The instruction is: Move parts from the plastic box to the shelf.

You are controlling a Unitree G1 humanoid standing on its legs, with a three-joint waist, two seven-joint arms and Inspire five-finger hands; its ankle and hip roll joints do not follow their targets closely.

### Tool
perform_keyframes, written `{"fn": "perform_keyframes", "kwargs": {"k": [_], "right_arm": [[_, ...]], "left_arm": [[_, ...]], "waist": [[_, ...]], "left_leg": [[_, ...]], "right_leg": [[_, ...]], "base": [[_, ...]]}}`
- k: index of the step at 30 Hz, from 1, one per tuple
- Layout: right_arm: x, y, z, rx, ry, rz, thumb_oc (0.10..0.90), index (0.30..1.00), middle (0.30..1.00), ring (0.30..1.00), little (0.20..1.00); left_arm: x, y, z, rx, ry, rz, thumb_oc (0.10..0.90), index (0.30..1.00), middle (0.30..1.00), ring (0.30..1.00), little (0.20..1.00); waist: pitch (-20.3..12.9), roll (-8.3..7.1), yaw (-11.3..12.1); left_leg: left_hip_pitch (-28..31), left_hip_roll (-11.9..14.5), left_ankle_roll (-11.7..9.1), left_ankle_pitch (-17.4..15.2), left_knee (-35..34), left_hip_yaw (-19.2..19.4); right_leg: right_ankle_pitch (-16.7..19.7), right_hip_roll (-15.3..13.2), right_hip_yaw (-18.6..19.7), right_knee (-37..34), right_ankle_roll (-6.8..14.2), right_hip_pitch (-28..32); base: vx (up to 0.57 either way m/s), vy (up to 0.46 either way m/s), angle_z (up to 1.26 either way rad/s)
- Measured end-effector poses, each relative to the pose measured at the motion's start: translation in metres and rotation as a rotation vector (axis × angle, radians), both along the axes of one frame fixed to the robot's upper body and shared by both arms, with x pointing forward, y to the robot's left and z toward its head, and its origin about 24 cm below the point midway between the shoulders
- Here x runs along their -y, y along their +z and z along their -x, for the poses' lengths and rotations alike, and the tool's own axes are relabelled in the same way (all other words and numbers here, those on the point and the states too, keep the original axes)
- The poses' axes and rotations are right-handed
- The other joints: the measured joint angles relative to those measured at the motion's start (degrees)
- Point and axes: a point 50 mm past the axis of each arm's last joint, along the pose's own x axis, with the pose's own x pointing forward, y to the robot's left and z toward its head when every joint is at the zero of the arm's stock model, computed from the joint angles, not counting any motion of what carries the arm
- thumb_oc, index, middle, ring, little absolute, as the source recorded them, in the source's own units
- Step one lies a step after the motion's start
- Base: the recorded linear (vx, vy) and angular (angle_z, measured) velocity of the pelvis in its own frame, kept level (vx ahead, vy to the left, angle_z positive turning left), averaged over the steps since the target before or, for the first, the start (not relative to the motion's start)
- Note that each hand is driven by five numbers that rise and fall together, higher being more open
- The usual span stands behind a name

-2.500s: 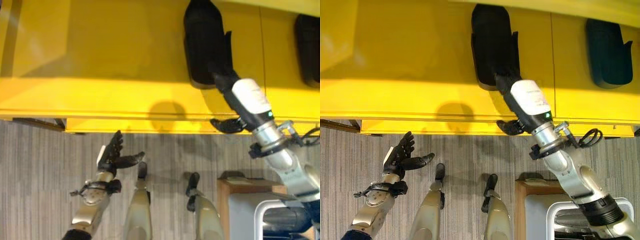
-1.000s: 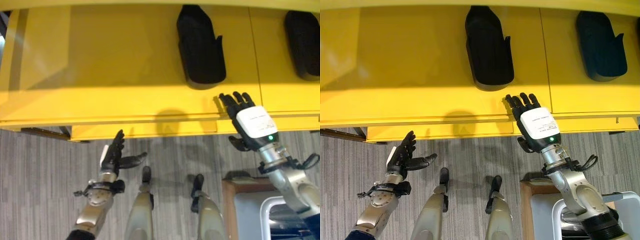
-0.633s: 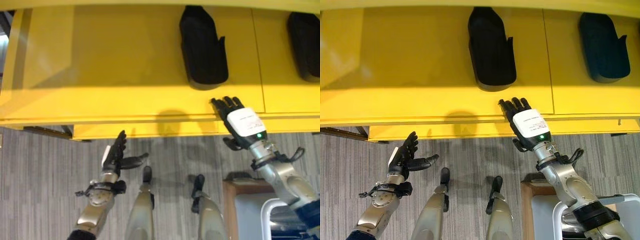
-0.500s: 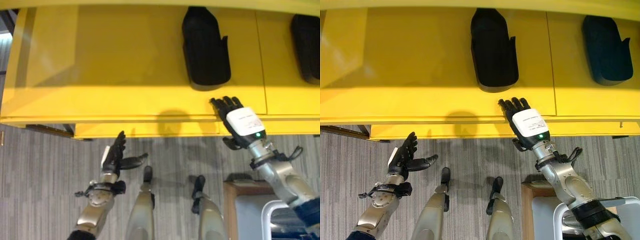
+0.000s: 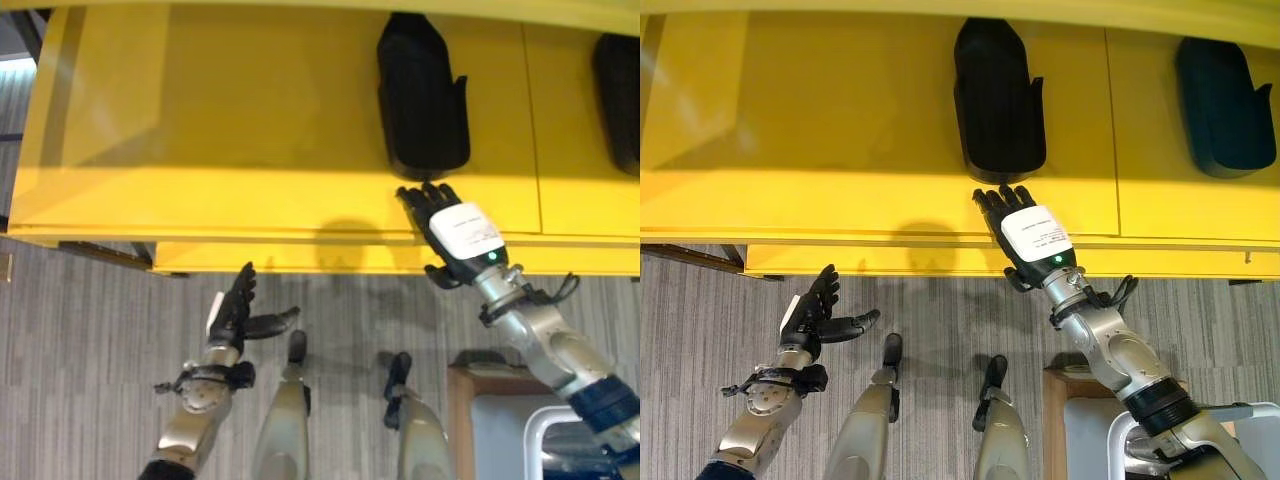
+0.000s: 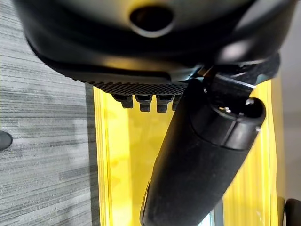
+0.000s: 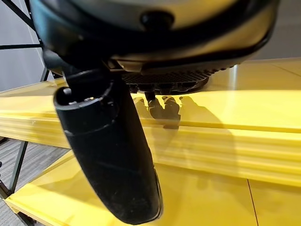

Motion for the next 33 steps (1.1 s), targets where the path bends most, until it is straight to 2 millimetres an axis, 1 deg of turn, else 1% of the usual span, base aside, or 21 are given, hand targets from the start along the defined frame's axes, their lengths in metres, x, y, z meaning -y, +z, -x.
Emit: {"fn": "perform_keyframes", "kwargs": {"k": [6,15,33], "right_arm": [[0.002,0.000,-0.005,-0.002,-0.016,-0.003,0.900,1.000,1.000,1.000,1.000],[-0.001,0.008,-0.015,0.006,-0.026,-0.048,0.900,1.000,1.000,1.000,1.000],[-0.003,0.008,-0.016,-0.002,-0.023,-0.066,0.900,1.000,1.000,1.000,1.000]], "left_arm": [[0.000,0.000,0.000,0.001,-0.001,0.000,0.900,1.000,1.000,1.000,1.000],[0.000,0.000,0.000,0.001,0.000,0.001,0.900,1.000,1.000,1.000,1.000],[0.000,0.000,0.000,-0.001,0.001,0.001,0.900,1.000,1.000,1.000,1.000]], "waist": [[0.0,0.00,0.1],[0.0,-0.01,0.3],[0.0,-0.01,0.7]], "left_leg": [[-0.3,0.0,0.0,0.0,0.1,-0.5],[-0.8,0.0,-0.1,0.1,0.6,-1.1],[-0.9,0.0,-0.1,0.1,0.7,-1.2]], "right_leg": [[0.0,0.2,-0.3,0.1,0.0,0.0],[-0.1,0.0,-0.8,0.3,0.0,-0.1],[-0.2,0.0,-0.8,0.5,-0.1,-0.2]], "base": [[0.01,0.001,0.01],[0.00,0.004,0.02],[0.00,0.000,0.00]]}}
